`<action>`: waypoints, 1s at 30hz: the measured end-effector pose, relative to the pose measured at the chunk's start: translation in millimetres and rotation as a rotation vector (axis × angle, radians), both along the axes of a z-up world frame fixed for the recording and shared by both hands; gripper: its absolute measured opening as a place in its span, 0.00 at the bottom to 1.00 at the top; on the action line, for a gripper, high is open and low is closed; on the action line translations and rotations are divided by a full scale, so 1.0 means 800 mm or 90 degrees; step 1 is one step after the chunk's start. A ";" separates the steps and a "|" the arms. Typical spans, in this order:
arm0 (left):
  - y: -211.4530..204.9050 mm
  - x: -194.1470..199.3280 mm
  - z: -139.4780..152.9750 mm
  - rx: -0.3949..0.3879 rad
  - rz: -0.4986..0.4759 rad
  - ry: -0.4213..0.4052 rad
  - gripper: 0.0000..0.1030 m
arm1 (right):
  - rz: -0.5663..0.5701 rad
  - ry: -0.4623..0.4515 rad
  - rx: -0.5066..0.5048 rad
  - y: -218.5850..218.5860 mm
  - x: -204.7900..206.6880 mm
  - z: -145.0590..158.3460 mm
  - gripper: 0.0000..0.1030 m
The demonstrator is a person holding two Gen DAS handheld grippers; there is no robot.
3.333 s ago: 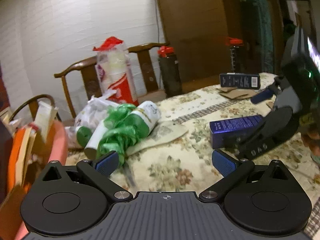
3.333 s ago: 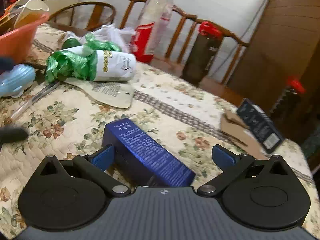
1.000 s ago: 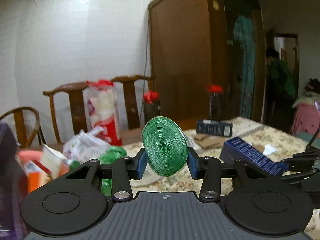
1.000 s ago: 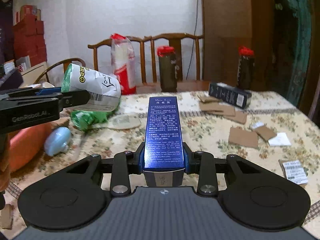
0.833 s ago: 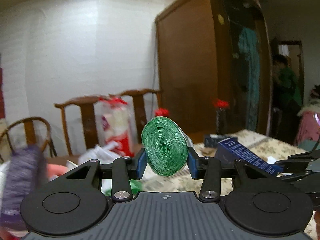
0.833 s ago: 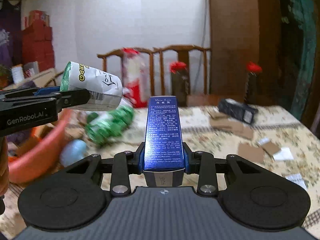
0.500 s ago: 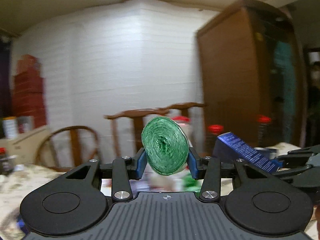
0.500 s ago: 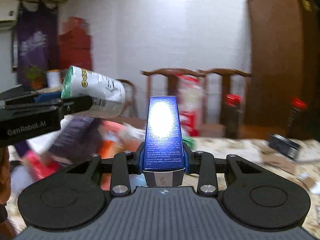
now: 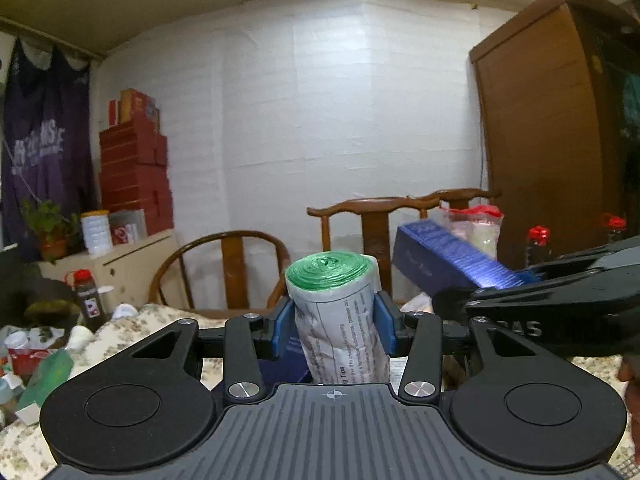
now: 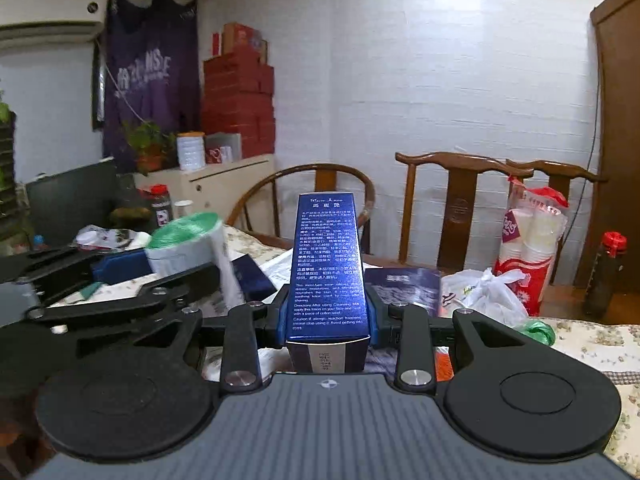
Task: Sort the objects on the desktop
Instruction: 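Carry the green roll and the blue box over the pink basin, then open both grippers to drop the roll and box into the basin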
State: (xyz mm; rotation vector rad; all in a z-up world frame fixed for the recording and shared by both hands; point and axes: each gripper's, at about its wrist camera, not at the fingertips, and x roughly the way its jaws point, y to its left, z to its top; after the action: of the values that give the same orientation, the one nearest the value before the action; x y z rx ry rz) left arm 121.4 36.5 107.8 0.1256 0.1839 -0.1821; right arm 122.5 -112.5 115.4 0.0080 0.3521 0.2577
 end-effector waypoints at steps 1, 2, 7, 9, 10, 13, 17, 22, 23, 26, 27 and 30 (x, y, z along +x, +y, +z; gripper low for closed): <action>0.005 0.002 0.000 -0.005 -0.005 -0.001 0.43 | -0.002 0.011 0.011 0.001 0.007 -0.001 0.38; 0.006 0.004 0.000 -0.008 -0.009 -0.003 0.43 | -0.003 0.021 0.021 -0.001 0.015 -0.003 0.38; 0.015 0.023 -0.001 -0.045 -0.028 0.002 0.49 | -0.013 0.040 0.043 -0.006 0.029 -0.008 0.38; 0.015 0.023 -0.002 -0.049 -0.032 -0.001 0.51 | -0.017 0.044 0.056 -0.011 0.028 -0.008 0.39; 0.015 0.021 -0.002 -0.049 -0.034 -0.004 0.51 | -0.015 0.045 0.062 -0.011 0.030 -0.008 0.39; 0.015 0.018 -0.002 -0.053 -0.032 -0.009 0.62 | -0.021 0.041 0.065 -0.015 0.031 -0.006 0.51; 0.013 0.014 0.001 -0.047 -0.021 -0.015 0.74 | -0.022 0.040 0.071 -0.018 0.031 -0.008 0.53; 0.024 0.004 0.006 -0.053 0.002 -0.031 0.92 | -0.019 0.039 0.084 -0.022 0.025 -0.007 0.60; 0.026 0.003 0.006 -0.052 0.003 -0.030 0.92 | -0.018 0.037 0.087 -0.023 0.023 -0.007 0.62; 0.031 0.002 -0.001 -0.054 0.007 -0.012 0.93 | -0.013 0.035 0.086 -0.021 0.018 -0.008 0.63; 0.033 0.001 -0.005 -0.057 0.007 -0.006 0.94 | -0.014 0.032 0.079 -0.019 0.017 -0.010 0.63; 0.038 0.002 -0.013 -0.073 0.015 0.010 1.00 | -0.021 0.021 0.061 -0.014 0.014 -0.012 0.64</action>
State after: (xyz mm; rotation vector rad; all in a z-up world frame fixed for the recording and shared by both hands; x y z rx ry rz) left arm 122.7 66.5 97.6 0.0084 0.1909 -0.1696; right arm 133.6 -123.3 105.8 0.1122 0.3722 0.2412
